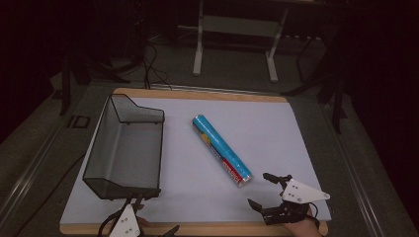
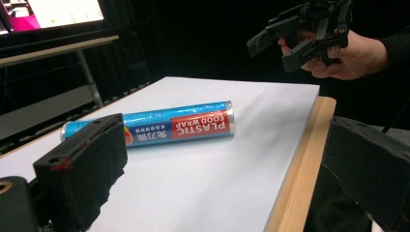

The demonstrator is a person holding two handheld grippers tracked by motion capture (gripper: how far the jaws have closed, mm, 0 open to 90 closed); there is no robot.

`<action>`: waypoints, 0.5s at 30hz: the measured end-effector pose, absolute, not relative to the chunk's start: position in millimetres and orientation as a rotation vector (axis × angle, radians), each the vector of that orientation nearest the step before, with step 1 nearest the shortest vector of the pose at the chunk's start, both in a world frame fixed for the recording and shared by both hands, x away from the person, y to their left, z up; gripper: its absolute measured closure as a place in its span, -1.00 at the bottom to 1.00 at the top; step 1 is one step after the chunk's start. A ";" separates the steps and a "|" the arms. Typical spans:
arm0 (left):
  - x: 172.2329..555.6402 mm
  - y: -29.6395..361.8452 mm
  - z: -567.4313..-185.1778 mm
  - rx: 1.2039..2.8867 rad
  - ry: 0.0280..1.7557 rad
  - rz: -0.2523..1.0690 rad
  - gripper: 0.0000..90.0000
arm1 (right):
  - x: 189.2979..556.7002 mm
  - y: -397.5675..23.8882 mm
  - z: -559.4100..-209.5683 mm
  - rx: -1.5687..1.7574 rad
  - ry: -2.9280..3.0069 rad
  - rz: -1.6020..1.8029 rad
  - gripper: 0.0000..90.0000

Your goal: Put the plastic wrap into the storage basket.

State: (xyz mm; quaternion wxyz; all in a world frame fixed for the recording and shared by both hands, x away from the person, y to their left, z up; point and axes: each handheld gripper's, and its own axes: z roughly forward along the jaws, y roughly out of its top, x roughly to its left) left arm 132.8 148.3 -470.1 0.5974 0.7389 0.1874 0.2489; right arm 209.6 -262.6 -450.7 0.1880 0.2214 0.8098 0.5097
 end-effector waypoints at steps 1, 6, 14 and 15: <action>132.8 148.2 -470.2 1.716 0.433 0.578 -0.94 | 208.8 -262.7 -450.8 0.618 2.263 1.417 -0.76; 132.5 148.0 -470.0 1.714 0.430 0.578 -0.94 | 208.8 -266.0 -448.9 0.635 2.239 1.433 -0.71; 132.3 147.8 -469.8 1.714 0.425 0.582 -0.94 | 205.6 -266.1 -440.1 0.625 2.213 1.470 -0.72; 132.1 147.7 -469.7 1.712 0.426 0.582 -0.94 | 205.4 -266.2 -438.1 0.632 2.210 1.481 -0.72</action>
